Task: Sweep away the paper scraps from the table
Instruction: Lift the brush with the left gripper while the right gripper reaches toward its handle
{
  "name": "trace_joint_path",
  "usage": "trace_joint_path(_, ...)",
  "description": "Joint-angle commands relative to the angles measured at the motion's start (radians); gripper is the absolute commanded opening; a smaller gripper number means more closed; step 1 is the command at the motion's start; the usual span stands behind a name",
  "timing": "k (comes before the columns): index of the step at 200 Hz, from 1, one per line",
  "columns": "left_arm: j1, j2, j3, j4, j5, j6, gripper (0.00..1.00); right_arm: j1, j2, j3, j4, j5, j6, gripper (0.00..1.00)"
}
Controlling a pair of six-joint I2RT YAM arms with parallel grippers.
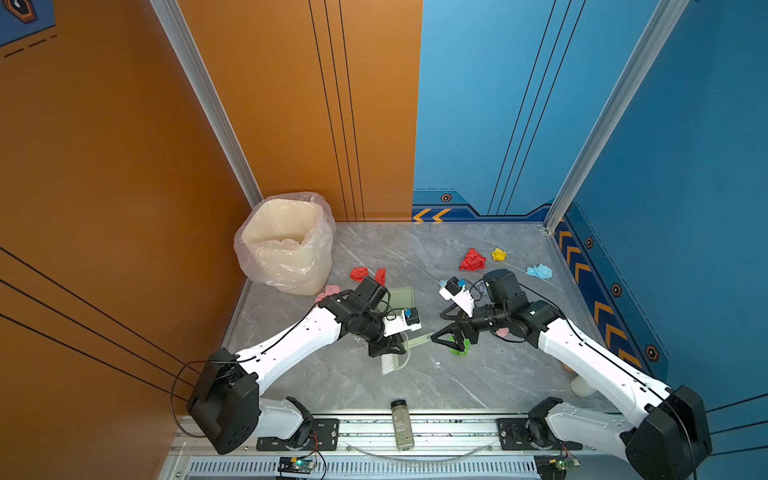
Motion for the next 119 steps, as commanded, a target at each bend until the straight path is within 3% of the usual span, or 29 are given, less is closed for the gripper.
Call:
trace_joint_path(1,0.025,-0.007,0.032,-0.021,0.111,0.02,0.0,0.008,0.025,0.059,-0.088,-0.05,-0.071,1.0)
trace_joint_path(119,0.043,0.038,0.126,-0.057,0.225,0.059,0.0,0.063,0.137,0.172,-0.179,-0.07,-0.147,0.97)
